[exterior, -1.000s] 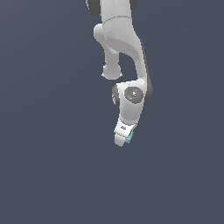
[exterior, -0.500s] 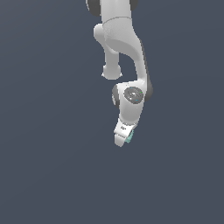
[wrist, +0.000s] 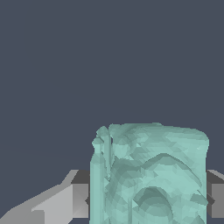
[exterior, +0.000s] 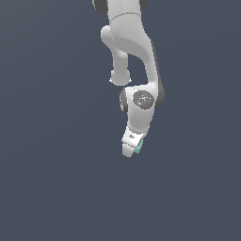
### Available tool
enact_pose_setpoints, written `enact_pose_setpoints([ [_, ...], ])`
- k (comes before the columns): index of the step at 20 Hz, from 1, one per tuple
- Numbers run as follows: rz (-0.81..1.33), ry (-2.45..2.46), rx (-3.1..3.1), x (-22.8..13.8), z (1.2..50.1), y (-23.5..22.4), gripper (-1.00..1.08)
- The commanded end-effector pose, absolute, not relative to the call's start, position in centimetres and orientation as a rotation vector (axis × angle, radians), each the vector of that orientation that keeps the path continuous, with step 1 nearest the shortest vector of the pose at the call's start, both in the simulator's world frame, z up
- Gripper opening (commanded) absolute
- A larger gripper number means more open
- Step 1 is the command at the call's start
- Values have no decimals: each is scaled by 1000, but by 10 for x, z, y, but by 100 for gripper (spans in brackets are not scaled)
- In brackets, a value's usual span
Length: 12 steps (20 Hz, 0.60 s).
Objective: Pick up the object and move it to a goal position.
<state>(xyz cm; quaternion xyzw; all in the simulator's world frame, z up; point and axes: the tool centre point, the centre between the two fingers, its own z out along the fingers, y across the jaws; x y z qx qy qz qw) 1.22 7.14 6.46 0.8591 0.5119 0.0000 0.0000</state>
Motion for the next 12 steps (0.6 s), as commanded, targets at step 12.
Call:
enact_pose_setpoints([
  [12, 2, 1610, 2699, 37, 170, 41, -100],
])
